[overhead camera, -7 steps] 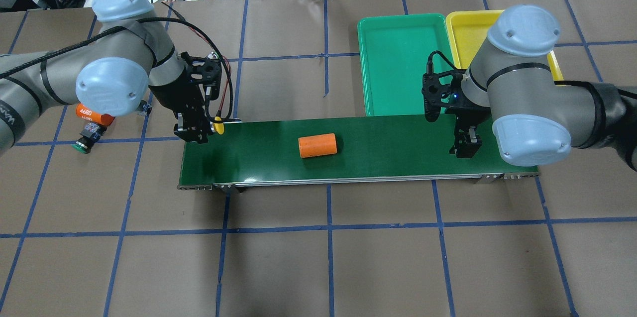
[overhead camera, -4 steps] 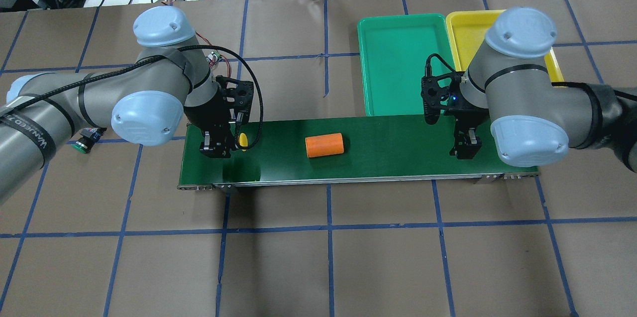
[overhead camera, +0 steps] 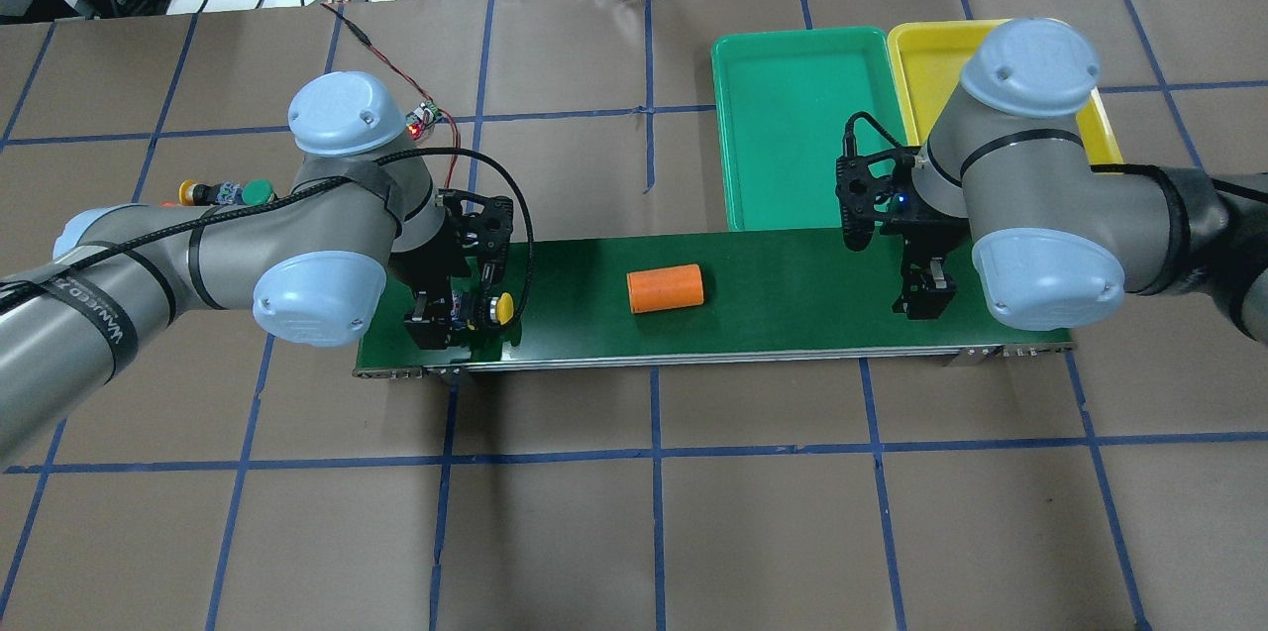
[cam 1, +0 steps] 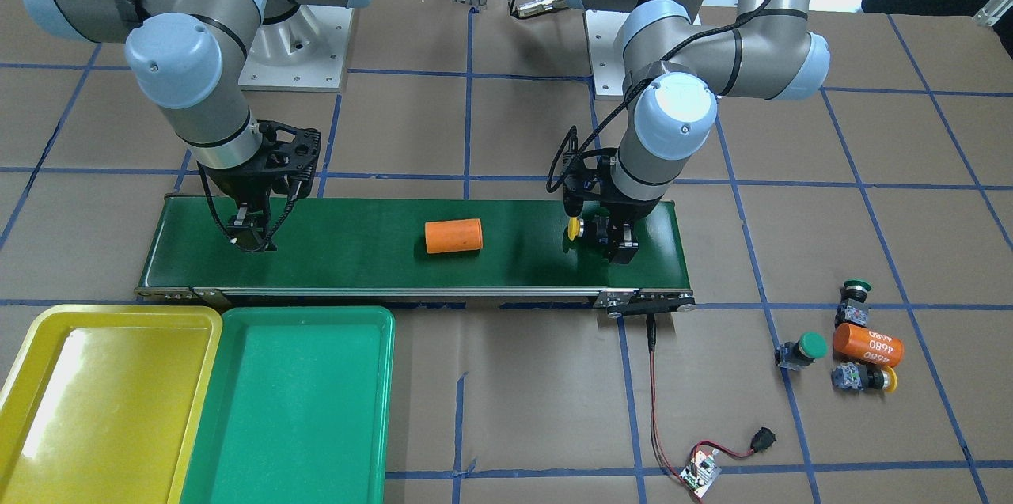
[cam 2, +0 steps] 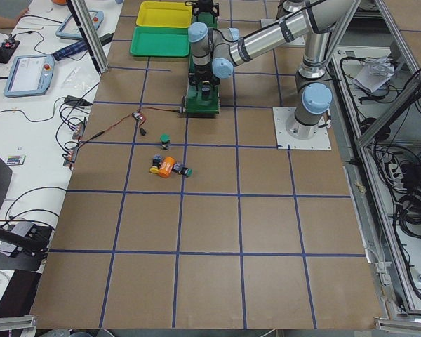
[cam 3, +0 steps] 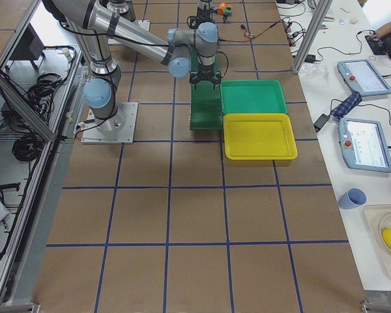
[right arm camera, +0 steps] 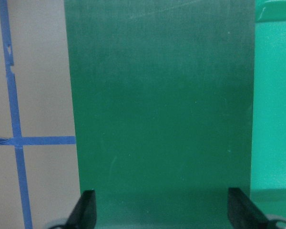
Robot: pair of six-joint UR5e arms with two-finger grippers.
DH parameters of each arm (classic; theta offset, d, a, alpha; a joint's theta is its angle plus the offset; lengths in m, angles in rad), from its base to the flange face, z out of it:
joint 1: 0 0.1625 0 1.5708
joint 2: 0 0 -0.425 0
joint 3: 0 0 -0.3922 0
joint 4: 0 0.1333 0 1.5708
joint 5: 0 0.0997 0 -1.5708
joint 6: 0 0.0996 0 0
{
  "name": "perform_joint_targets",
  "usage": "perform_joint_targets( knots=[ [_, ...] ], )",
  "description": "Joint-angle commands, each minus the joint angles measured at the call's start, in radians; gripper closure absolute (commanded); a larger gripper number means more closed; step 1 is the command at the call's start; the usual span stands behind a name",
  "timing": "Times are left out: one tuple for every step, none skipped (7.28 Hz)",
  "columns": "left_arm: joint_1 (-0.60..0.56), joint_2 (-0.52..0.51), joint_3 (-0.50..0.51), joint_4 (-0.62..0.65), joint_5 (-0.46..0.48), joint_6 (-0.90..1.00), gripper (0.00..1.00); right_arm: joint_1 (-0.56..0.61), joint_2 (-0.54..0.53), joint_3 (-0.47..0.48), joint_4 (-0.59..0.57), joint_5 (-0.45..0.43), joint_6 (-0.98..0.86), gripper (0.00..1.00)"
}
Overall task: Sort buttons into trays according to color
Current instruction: 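Place the yellow-capped button on the belt and open the left gripper, then grasp the green-capped button with the left gripper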
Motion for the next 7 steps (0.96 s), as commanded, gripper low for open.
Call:
perform_joint_targets(
  knots=[
    [0.051,0.053,0.023,-0.029,0.060,-0.050,0.00,-0.010,0.032,0.000,-0.013,0.000,-0.049,0.04],
    [0.141,0.051,0.057,-0.052,0.041,-0.058,0.00,-0.012,0.032,0.001,-0.015,-0.001,-0.052,0.04],
    [0.253,0.003,0.115,-0.056,-0.025,-0.053,0.00,-0.014,0.034,0.003,-0.015,-0.003,-0.053,0.04],
    [0.295,-0.062,0.196,-0.062,-0.054,-0.026,0.00,-0.014,0.034,0.004,-0.015,-0.001,-0.052,0.04],
    [0.302,-0.131,0.279,-0.063,-0.055,-0.018,0.00,-0.014,0.034,0.003,-0.016,-0.003,-0.047,0.04],
    [0.305,-0.203,0.369,-0.097,-0.053,0.011,0.00,-0.012,0.034,0.003,-0.015,-0.007,-0.002,0.04],
    [0.320,-0.266,0.437,-0.123,-0.050,0.072,0.00,-0.009,0.034,0.004,-0.015,-0.010,0.021,0.04]
  ],
)
